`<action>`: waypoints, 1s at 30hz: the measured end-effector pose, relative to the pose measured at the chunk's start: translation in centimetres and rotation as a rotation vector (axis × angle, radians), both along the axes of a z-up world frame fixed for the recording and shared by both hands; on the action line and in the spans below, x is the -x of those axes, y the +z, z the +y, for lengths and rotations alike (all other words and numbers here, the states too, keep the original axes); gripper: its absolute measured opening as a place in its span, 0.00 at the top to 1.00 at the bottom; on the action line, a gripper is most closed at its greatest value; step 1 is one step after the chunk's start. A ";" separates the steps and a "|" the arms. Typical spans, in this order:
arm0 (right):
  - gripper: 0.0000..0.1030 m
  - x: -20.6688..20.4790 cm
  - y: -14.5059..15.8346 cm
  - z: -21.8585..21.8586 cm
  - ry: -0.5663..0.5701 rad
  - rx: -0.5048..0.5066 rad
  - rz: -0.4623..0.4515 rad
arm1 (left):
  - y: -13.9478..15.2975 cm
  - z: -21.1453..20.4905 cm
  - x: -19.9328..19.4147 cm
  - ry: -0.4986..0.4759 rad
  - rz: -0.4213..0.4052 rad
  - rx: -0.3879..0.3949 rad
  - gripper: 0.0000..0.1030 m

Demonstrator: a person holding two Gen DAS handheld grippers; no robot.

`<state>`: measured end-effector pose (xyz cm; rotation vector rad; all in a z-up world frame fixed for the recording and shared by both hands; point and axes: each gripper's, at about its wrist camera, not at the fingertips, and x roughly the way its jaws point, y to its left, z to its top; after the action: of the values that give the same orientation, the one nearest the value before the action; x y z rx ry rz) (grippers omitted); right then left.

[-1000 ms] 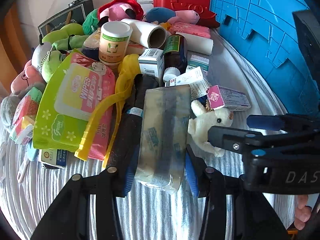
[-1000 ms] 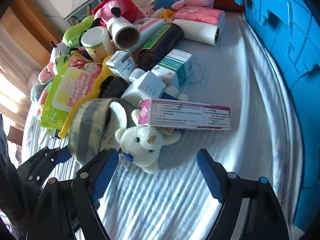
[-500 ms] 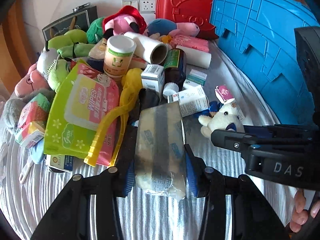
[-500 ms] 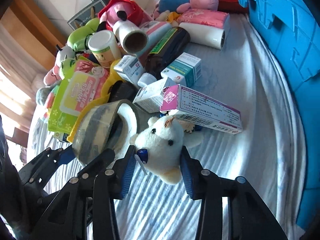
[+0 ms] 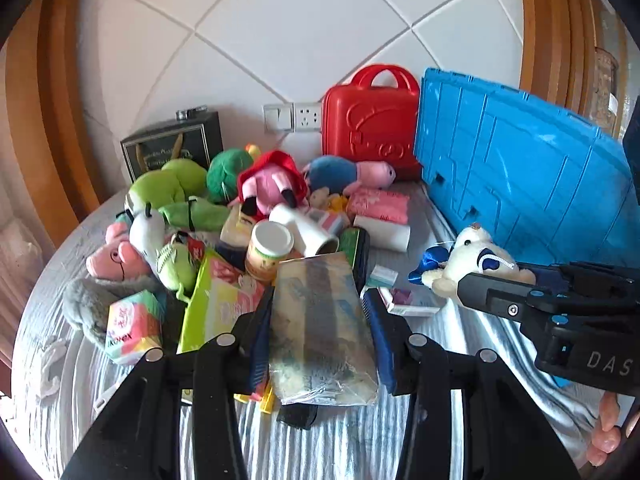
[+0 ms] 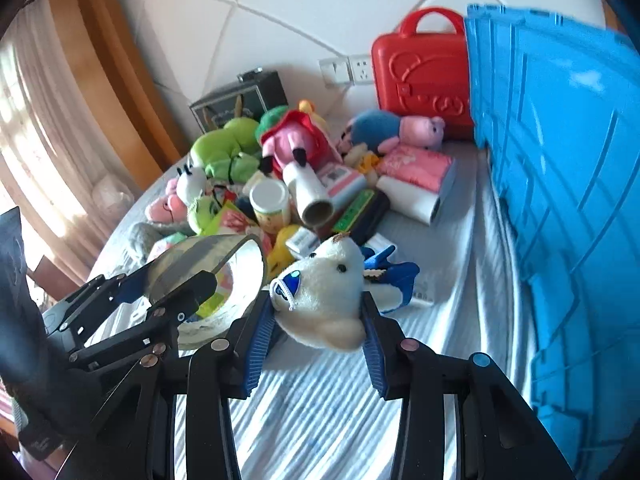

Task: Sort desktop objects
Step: 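Carry the pack and bear plush into the blue crate and open both tools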

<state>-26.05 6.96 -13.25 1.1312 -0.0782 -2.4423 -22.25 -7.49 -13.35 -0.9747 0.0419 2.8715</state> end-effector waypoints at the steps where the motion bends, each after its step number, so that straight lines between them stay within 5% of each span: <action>1: 0.60 -0.3 1.3 0.2 -0.004 0.002 0.040 | 0.9 0.3 -0.1 -0.002 0.024 0.002 0.59; 11: 0.60 -4.8 12.8 4.7 -0.111 -0.006 0.403 | 9.4 5.3 -1.2 -0.059 0.240 -0.003 0.59; 19: 0.60 -7.7 18.1 12.1 -0.254 -0.026 0.553 | 14.6 13.2 -1.2 -0.155 0.355 -0.017 0.59; 26: 0.60 -7.6 20.9 20.1 -0.385 -0.101 0.600 | 17.1 21.7 0.0 -0.237 0.297 -0.036 0.59; 30: 0.60 -6.1 21.2 23.8 -0.422 -0.135 0.589 | 17.9 26.5 1.0 -0.260 0.267 0.017 0.59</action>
<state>-19.92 30.73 7.90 0.4262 0.0364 -3.1000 -23.29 19.03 4.52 -0.5349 0.1991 2.7392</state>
